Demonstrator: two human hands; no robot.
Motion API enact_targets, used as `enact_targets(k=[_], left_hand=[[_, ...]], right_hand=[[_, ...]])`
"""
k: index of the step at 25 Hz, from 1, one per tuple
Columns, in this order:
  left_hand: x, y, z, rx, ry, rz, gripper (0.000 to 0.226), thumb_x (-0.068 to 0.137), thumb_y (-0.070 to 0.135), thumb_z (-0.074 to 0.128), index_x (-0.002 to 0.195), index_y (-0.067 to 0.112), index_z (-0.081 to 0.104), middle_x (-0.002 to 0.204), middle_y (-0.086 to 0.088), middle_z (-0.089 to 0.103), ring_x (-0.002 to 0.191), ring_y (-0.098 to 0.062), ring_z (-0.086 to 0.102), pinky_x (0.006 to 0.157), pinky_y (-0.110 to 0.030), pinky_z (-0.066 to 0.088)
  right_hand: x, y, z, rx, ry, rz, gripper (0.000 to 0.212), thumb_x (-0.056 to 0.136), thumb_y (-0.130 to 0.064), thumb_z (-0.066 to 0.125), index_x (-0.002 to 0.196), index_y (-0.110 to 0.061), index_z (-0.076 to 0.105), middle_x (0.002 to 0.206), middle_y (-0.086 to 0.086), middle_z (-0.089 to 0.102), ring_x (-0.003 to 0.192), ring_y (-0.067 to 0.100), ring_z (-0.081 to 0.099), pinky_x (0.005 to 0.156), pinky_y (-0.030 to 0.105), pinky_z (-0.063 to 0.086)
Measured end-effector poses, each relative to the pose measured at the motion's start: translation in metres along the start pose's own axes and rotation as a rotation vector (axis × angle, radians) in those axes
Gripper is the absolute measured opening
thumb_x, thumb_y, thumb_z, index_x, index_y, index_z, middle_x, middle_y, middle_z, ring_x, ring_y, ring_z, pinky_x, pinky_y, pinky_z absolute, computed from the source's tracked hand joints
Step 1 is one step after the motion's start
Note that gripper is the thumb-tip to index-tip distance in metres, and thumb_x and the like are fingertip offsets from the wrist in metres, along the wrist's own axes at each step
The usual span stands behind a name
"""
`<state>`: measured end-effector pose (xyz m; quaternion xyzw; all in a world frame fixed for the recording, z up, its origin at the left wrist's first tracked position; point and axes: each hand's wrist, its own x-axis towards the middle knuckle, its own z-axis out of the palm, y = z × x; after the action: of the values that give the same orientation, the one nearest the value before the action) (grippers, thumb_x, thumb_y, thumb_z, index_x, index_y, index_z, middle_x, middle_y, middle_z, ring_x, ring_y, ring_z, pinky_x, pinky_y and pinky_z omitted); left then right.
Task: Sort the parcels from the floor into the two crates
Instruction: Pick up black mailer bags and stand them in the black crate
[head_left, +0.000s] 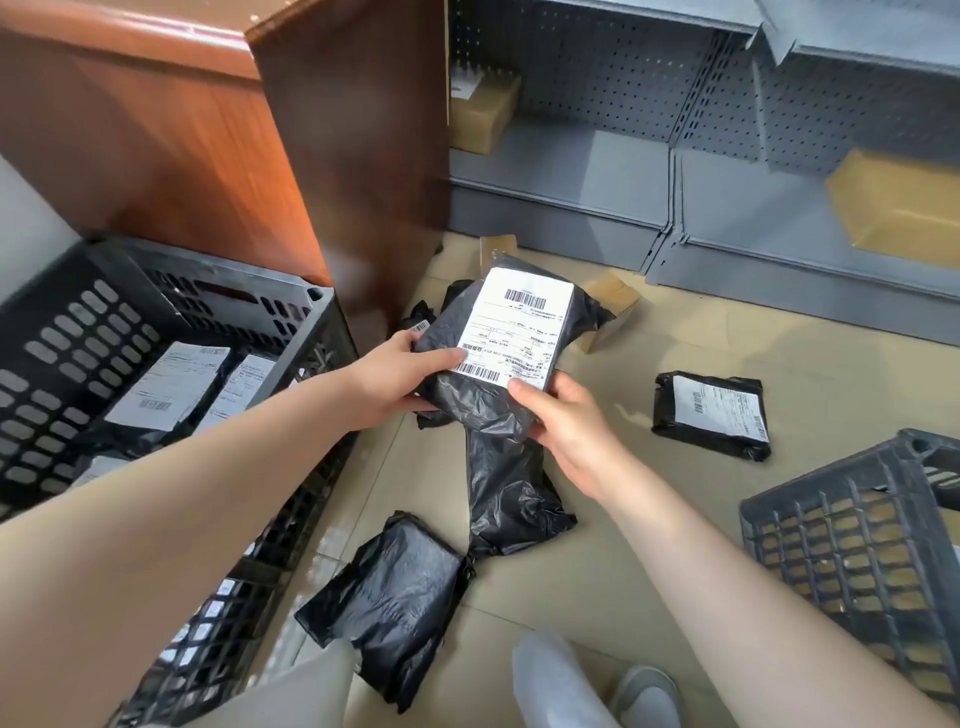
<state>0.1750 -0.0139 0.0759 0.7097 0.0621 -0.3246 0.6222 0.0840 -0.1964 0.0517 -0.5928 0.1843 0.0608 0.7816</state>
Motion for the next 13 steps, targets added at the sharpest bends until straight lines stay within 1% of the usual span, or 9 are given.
enact_targets(k=[3,5,8,10,12,13], left_hand=[[-0.018,-0.001,-0.032,-0.024,0.09,0.028,0.044,0.09,0.025,0.068,0.127,0.014,0.049,0.12,-0.002,0.065,0.103,-0.015,0.066,0.075,-0.031,0.059],[-0.033,-0.003,-0.058,-0.05,0.128,0.041,0.036,0.091,0.023,0.066,0.124,0.014,0.054,0.117,-0.002,0.068,0.102,-0.016,0.067,0.074,-0.03,0.058],[-0.055,-0.006,-0.102,-0.085,0.202,0.051,0.027,0.093,0.017,0.063,0.119,0.015,0.059,0.112,-0.003,0.071,0.099,-0.019,0.068,0.078,-0.034,0.056],[-0.065,-0.009,-0.128,-0.089,0.226,0.044,0.025,0.094,0.019,0.061,0.119,0.016,0.061,0.113,-0.004,0.07,0.095,-0.019,0.067,0.083,-0.036,0.054],[-0.079,-0.012,-0.154,-0.098,0.242,0.049,0.025,0.096,0.02,0.058,0.12,0.018,0.062,0.118,-0.003,0.07,0.101,-0.02,0.067,0.092,-0.041,0.052],[-0.086,-0.014,-0.166,-0.11,0.24,0.054,0.024,0.097,0.02,0.056,0.12,0.019,0.062,0.117,-0.001,0.071,0.102,-0.02,0.067,0.094,-0.042,0.051]], right_hand=[[0.005,-0.006,0.03,-0.162,-0.074,0.023,0.024,0.094,-0.025,0.066,0.117,-0.021,0.065,0.118,-0.003,0.072,0.107,0.014,0.068,0.084,0.029,0.055],[0.008,-0.006,0.051,-0.232,-0.134,0.036,0.03,0.093,-0.035,0.065,0.12,-0.02,0.064,0.119,-0.003,0.071,0.11,0.017,0.067,0.089,0.032,0.056],[0.01,-0.005,0.083,-0.355,-0.194,0.032,0.031,0.091,-0.045,0.064,0.108,-0.018,0.065,0.116,0.005,0.07,0.113,0.026,0.064,0.097,0.042,0.054],[0.011,-0.006,0.098,-0.474,-0.249,0.016,0.032,0.09,-0.051,0.063,0.103,-0.021,0.063,0.112,0.0,0.067,0.111,0.022,0.064,0.099,0.044,0.052],[0.013,-0.008,0.118,-0.579,-0.313,-0.015,0.033,0.088,-0.056,0.061,0.104,-0.027,0.06,0.11,-0.005,0.064,0.109,0.014,0.061,0.101,0.043,0.051],[0.014,-0.009,0.129,-0.616,-0.335,-0.037,0.033,0.089,-0.057,0.06,0.105,-0.028,0.058,0.11,-0.006,0.062,0.109,0.013,0.06,0.101,0.043,0.05]])
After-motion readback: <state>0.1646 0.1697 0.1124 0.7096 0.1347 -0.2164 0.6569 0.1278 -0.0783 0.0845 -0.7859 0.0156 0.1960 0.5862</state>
